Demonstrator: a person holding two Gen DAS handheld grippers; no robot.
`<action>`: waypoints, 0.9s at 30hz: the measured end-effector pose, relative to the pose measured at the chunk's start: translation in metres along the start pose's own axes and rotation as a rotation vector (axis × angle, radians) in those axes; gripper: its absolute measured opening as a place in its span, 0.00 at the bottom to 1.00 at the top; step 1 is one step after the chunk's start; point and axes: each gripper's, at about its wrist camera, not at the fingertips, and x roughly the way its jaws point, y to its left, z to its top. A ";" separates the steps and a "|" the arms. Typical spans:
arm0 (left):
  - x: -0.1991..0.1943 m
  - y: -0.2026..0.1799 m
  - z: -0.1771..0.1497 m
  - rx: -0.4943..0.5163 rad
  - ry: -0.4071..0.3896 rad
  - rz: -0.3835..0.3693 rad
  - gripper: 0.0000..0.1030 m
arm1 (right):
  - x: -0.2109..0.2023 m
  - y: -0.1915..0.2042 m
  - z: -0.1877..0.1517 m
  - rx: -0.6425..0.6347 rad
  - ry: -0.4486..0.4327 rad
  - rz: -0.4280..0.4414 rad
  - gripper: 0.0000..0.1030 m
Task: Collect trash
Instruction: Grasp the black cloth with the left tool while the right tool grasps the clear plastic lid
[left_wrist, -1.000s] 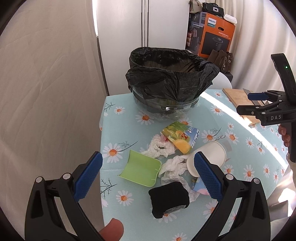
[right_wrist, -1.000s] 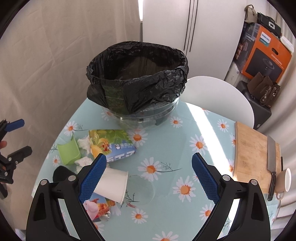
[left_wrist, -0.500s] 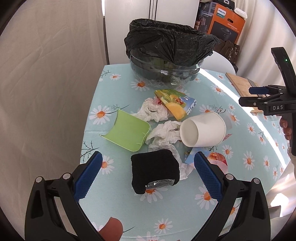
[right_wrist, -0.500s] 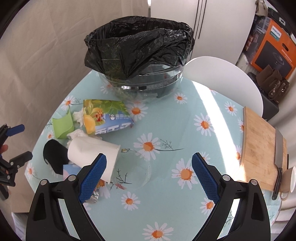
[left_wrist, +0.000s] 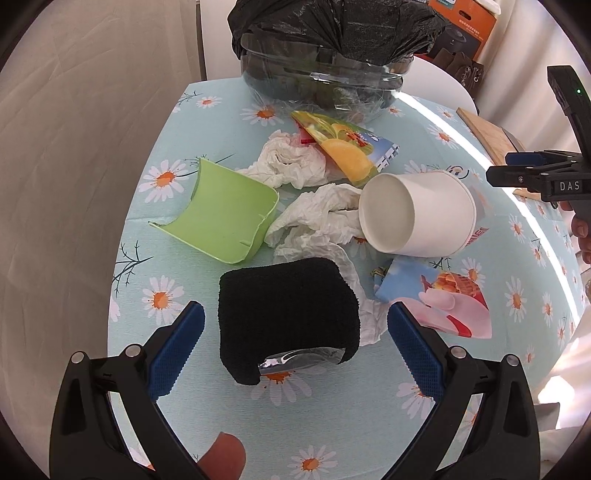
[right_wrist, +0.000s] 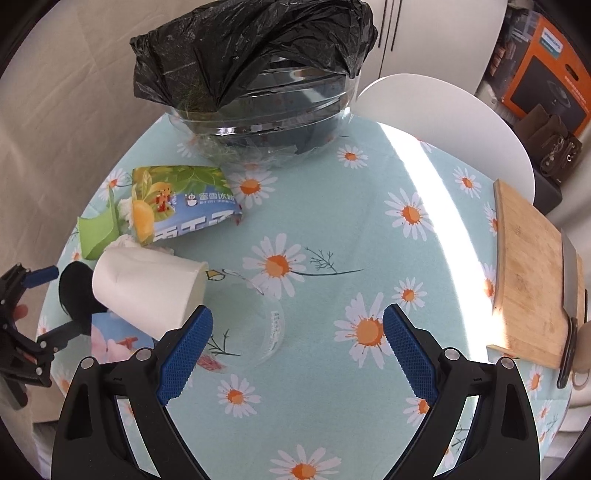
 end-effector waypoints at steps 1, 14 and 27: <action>0.004 0.000 0.001 0.005 0.008 0.001 0.94 | 0.002 0.000 0.001 -0.002 0.004 -0.001 0.86; 0.025 0.010 -0.010 -0.023 0.098 0.011 0.94 | 0.035 -0.002 0.011 -0.053 0.095 0.012 0.80; 0.000 0.013 -0.019 -0.013 0.067 -0.033 0.68 | 0.048 -0.017 0.000 -0.070 0.172 0.150 0.02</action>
